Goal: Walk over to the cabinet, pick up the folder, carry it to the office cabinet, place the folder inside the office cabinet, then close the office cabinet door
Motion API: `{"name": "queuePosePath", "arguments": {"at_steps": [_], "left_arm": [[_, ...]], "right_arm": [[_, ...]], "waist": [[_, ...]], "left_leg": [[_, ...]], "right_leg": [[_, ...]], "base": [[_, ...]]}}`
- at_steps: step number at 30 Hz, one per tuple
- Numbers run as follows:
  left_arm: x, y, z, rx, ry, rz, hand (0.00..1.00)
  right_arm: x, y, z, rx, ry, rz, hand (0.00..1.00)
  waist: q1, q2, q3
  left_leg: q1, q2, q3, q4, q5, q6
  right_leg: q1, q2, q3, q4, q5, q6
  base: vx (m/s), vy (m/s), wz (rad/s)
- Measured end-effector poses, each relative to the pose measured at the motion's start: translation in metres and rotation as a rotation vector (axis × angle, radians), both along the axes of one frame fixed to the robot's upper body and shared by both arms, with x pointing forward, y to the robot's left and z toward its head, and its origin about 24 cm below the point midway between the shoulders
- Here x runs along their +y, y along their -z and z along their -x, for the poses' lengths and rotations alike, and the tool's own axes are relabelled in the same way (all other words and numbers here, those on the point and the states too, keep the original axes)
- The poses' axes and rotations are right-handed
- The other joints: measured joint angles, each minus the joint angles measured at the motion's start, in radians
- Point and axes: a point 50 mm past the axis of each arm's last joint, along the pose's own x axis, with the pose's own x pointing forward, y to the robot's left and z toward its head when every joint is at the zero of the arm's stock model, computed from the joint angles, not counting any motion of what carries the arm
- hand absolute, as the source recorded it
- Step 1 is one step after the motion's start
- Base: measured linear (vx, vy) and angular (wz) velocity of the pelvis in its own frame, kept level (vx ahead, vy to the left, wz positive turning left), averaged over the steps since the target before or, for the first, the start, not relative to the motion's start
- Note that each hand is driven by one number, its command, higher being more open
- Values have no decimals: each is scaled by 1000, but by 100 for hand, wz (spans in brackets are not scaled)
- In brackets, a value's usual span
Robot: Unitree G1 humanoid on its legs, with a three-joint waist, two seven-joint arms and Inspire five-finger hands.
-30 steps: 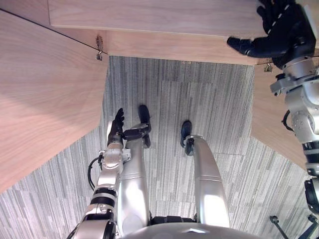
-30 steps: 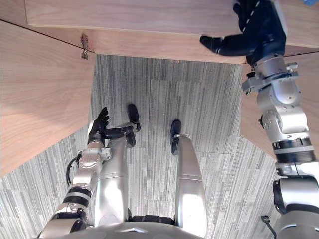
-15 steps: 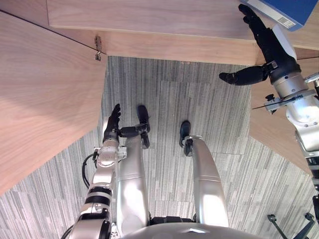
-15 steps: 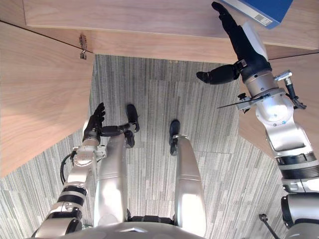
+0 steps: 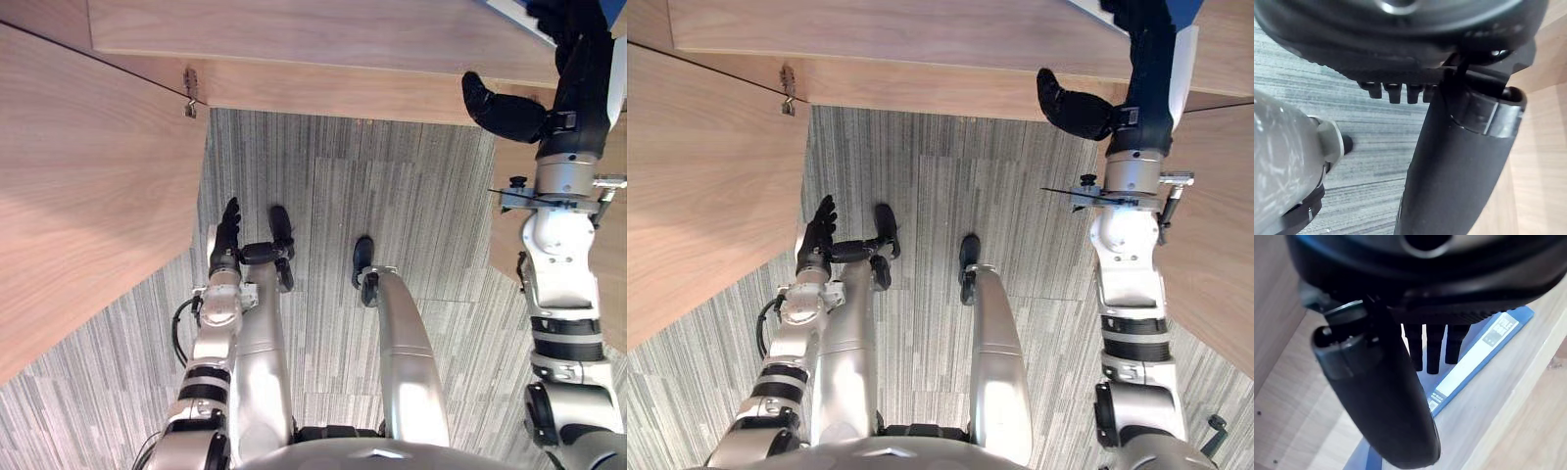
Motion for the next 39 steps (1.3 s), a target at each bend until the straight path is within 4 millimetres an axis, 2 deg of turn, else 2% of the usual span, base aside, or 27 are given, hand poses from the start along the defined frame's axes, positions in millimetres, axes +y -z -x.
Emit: {"name": "queuePosePath", "arguments": {"at_steps": [8,17,26,35,39], "left_arm": [[1,0,-3,6,-41,20,100],[1,-1,-7,7,-47,5,100],[1,0,-8,14,-57,5,100],[-1,-6,-15,-1,-51,6,100],[-2,-6,-17,2,-49,7,100]], "right_arm": [[5,-6,-5,-18,14,-27,0],[17,5,-21,73,-13,-1,0],[24,3,-35,111,-6,55,0],[24,-15,-42,81,-6,58,0],[18,-22,-46,76,-10,16,0]], "waist": [[1,0,0],[3,0,0],[3,-1,1],[3,-5,3],[3,-5,3]], "left_leg": [[-14,0,-2,1,0,0],[-27,-2,-20,2,0,0],[-30,-5,-22,-9,0,0],[-30,-5,-21,-18,0,0],[-30,-5,-21,-21,0,0]], "right_leg": [[-12,0,-2,0,0,0],[-11,0,-16,-6,0,0],[-11,-2,-20,-20,0,0],[-9,-3,-26,-31,1,1],[-7,-3,-26,-37,1,1]], "base": [[5,9,0],[10,21,2],[11,19,1],[36,23,1],[17,13,0]]}}
